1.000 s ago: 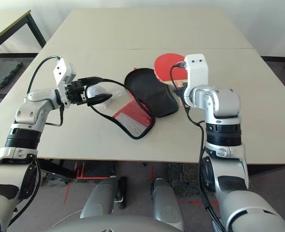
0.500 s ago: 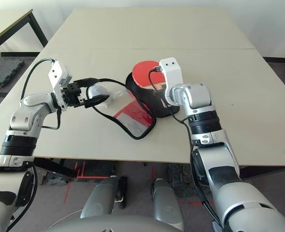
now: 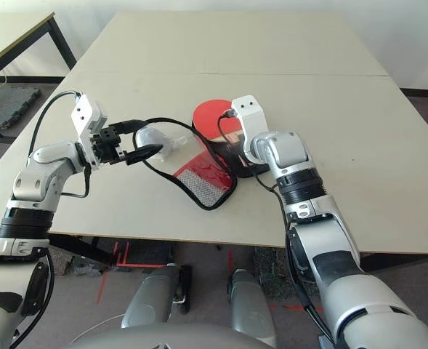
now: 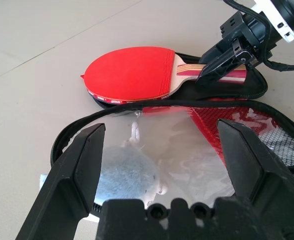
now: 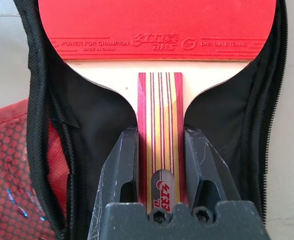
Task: Store the ping-pong paddle in its case and zip it.
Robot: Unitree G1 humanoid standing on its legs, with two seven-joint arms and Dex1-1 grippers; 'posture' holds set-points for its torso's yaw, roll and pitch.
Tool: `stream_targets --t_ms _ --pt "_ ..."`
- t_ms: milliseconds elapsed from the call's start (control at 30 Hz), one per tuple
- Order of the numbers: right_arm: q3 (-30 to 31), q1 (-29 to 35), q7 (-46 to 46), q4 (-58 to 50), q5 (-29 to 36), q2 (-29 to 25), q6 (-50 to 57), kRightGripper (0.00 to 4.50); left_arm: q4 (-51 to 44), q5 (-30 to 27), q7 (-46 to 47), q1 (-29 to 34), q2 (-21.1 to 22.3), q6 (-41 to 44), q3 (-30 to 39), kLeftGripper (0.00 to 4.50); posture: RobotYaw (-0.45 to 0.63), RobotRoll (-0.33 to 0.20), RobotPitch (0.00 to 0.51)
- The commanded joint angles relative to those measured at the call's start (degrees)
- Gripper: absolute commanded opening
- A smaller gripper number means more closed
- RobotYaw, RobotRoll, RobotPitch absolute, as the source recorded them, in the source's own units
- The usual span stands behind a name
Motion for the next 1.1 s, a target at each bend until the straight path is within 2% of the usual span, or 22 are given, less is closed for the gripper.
stream_targets --t_ms 33,1100 --pt "0.5 0.5 0.3 0.8 -1.3 -0.6 -1.1 1.08 -1.0 -0.5 0.0 0.9 1.1 0.5 0.5 4.50 0.21 0.000 0.091" --pt "1.1 4.1 1.6 -3.0 -2.0 0.4 2.4 1.08 -0.5 -0.1 0.0 0.7 2.7 0.4 0.3 4.50 0.20 0.000 0.086"
